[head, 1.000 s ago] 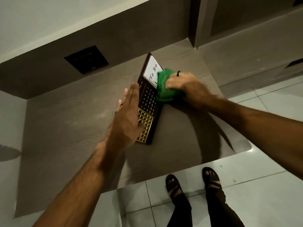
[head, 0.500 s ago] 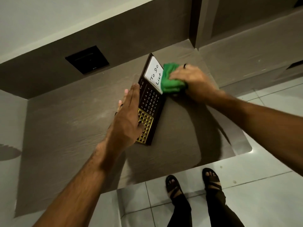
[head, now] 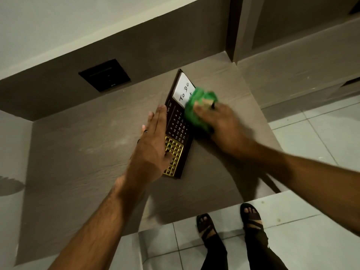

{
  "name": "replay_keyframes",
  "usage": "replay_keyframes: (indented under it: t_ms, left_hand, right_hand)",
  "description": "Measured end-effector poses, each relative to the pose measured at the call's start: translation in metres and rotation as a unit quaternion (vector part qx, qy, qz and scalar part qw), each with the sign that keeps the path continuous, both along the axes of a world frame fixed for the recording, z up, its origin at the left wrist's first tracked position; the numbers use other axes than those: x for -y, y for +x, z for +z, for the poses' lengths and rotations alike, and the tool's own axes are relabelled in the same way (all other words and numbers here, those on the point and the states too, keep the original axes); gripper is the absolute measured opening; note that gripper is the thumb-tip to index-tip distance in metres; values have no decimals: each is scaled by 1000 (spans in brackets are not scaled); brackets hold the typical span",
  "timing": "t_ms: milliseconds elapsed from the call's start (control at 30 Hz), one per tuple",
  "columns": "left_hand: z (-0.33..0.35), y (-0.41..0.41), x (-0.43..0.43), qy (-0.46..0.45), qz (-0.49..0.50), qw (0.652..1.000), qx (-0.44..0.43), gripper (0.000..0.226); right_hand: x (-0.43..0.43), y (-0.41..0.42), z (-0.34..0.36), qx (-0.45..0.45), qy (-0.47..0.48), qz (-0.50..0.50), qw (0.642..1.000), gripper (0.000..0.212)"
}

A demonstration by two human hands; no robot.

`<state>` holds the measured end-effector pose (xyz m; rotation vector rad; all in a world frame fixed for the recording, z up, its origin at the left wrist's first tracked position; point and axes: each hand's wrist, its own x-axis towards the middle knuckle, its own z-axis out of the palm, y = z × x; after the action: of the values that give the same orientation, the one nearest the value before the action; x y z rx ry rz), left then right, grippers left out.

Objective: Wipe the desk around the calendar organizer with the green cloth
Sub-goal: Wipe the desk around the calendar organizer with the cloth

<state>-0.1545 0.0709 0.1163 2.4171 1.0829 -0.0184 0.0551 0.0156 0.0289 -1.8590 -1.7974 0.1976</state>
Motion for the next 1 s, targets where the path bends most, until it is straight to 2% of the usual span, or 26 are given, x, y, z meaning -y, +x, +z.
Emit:
replay_keyframes:
  t_ms: [67,100,233,333,400,500,633,700,767,800,933,1000]
  left_hand:
    - [0,0,0,-5,-3,1000,5,115]
    - [0,0,0,-6,-4,1000,5,115]
    - [1,1,1,2,0,1000,9,113]
    - [1,3,0,2,-2,1000,1,114]
    - [0,2,-2,-4,4,1000,-1,116]
    - [-3,1,-4,-4,5,1000,3,118]
    - [-3,0,-1,1,-6,1000,16,114]
    - [-3,0,-2,4,-5,1000,9,114]
    - [-2,0,-2,-3,-1,1000,9,115]
    - [-2,0,-2,-8,1,1000,9,116]
    - [-3,1,-2,-11,0,1000,9,117]
    - [-4,0,-2,-6,1,1000,11,117]
  right_hand:
    - [21,-4,-4,37,4,107,994,42]
    - [18,11,-7,49,1,126,991,41]
    - [-39,66,-3,-8,-40,-29,999,54]
    - [-45,55,1,-43,-63,-71,994,61]
    - [-22,26,-6,-26,-46,-66,996,69]
    - [9,14,-16,12,-20,8,1000,72]
    - [-40,53,-8,-4,-52,-69,996,60]
    - [-45,42,-1,-18,-66,-98,993,62]
    - [-20,11,0,-26,-41,-114,992,65]
    - [-2,-6,-2,-27,-24,-95,995,62]
    - [31,-15,-10,14,5,111,994,42]
    - [13,13,-9,21,-9,118,993,44]
